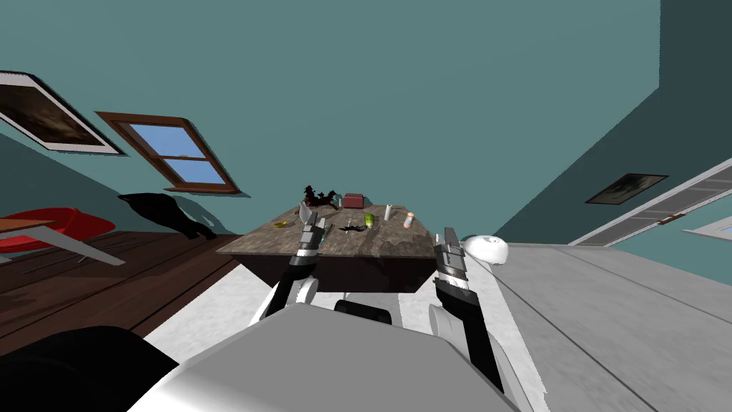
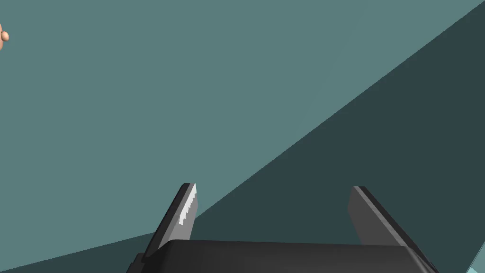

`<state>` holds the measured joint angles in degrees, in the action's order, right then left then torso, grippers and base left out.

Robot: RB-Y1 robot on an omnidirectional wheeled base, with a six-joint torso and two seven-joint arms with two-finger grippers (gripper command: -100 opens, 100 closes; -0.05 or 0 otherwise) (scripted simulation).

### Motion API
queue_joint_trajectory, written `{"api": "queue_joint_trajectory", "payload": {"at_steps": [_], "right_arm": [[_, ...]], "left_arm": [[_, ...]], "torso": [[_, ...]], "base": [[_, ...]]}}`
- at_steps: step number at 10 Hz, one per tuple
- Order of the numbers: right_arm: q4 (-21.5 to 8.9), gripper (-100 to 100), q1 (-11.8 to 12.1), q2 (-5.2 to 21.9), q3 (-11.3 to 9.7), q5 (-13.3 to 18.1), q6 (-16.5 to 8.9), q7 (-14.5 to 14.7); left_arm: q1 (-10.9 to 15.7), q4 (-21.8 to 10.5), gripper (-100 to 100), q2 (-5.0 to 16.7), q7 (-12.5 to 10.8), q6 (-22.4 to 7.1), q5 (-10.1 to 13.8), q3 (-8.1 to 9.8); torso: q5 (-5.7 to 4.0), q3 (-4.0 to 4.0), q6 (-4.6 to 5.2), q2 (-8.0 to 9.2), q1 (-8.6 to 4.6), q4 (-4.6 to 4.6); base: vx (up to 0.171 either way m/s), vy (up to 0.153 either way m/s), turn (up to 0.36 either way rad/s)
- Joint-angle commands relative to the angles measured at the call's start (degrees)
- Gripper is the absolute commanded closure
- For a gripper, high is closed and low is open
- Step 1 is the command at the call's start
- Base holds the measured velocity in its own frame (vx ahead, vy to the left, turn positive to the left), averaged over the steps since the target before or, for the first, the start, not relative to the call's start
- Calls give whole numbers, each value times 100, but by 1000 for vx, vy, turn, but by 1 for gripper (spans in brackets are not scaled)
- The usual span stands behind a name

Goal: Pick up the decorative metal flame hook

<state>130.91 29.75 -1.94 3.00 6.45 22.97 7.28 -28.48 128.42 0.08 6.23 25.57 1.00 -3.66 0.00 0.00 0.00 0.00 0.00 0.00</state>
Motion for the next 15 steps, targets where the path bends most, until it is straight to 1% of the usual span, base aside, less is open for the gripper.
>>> {"api": "queue_joint_trajectory", "payload": {"at_steps": [1, 3, 5, 6, 7, 8, 9, 10, 11, 12, 13, 14, 15], "right_arm": [[0, 0, 0, 0, 0, 0, 0, 0], [0, 0, 0, 0, 0, 0, 0, 0], [0, 0, 0, 0, 0, 0, 0, 0], [0, 0, 0, 0, 0, 0, 0, 0], [0, 0, 0, 0, 0, 0, 0, 0], [0, 0, 0, 0, 0, 0, 0, 0], [0, 0, 0, 0, 0, 0, 0, 0], [0, 0, 0, 0, 0, 0, 0, 0], [0, 0, 0, 0, 0, 0, 0, 0], [0, 0, 0, 0, 0, 0, 0, 0], [0, 0, 0, 0, 0, 0, 0, 0], [0, 0, 0, 0, 0, 0, 0, 0], [0, 0, 0, 0, 0, 0, 0, 0]], "left_arm": [[43, -45, -100, 210, -50, -115, 8, 24], [142, -145, -100, 482, -167, -388, 25, 82], [286, -285, -100, 716, -343, -727, 53, 166], [286, -285, -100, 716, -343, -805, 53, 166], [373, -367, -100, 821, -451, -1029, 70, 216], [373, -367, -100, 821, -451, -1062, 70, 216], [467, -455, -100, 921, -571, -1289, 89, 272], [467, -455, -100, 921, -571, -1348, 89, 272], [570, -548, -100, 1018, -701, -1577, 109, 332], [570, -548, -100, 1018, -701, -1660, 109, 332], [680, -647, -100, 1113, -841, -1872, 131, 397], [680, -647, -100, 1113, -841, -1996, 131, 397], [797, -749, -100, 1208, -990, -2126, 154, 465]], "torso": [[0, 0, 0, 0, 0, 0], [1, 1, 1, 1, 3, 0], [1, 1, 1, 2, 5, 0], [1, 2, 1, 3, 5, 1], [1, 2, -1, 3, 4, 1], [1, 1, 1, 2, 3, 0], [1, 1, 0, 2, 2, 0], [1, 1, 1, 2, 2, 0], [1, 1, -1, 2, 3, 0], [1, 1, 1, 3, 3, 0], [1, 2, -1, 3, 2, 1], [1, 1, 1, 3, 3, 0], [1, 1, -1, 2, 2, 0]], "base": [[-3, 0, -35], [-7, 5, -65], [-11, 7, -97], [-10, 8, -24], [-8, 3, -67], [-7, 3, -40], [-9, 3, -79], [-8, 4, -43], [-12, 3, -94], [-10, 5, -50], [-10, 1, -92], [-9, 4, -50], [-12, 2, -98]]}}
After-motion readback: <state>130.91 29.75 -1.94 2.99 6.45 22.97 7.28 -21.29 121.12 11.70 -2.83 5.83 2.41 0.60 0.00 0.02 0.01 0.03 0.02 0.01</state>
